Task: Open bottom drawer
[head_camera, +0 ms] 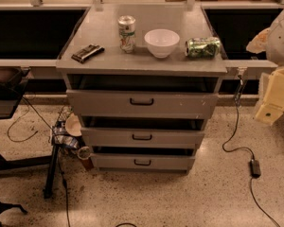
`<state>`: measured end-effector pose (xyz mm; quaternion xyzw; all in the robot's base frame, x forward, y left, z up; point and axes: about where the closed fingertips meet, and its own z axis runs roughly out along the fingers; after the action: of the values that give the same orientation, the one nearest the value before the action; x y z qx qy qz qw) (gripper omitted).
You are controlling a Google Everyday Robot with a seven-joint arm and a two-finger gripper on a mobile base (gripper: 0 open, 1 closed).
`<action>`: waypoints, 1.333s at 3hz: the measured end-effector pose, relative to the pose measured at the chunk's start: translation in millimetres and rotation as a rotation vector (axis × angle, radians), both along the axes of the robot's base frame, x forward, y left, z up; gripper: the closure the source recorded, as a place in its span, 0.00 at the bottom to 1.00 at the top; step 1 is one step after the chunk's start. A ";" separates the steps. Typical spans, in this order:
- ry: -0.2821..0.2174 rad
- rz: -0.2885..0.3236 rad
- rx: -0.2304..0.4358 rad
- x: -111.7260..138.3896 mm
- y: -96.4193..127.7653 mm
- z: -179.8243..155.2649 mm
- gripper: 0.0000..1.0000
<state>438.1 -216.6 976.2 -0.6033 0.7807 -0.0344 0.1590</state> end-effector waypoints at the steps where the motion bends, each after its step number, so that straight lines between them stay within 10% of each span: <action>1: 0.000 0.000 0.000 0.0 0.0 0.0 0.00; 2: 0.002 0.034 0.026 1.1 10.5 -23.9 0.00; 4: 0.120 0.175 0.278 -10.1 94.4 -193.2 0.00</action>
Offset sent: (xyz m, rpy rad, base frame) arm 0.0043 0.0507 -0.1235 0.1314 0.0308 0.1708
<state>428.0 -122.2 783.0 -0.6420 0.7307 0.1240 0.1963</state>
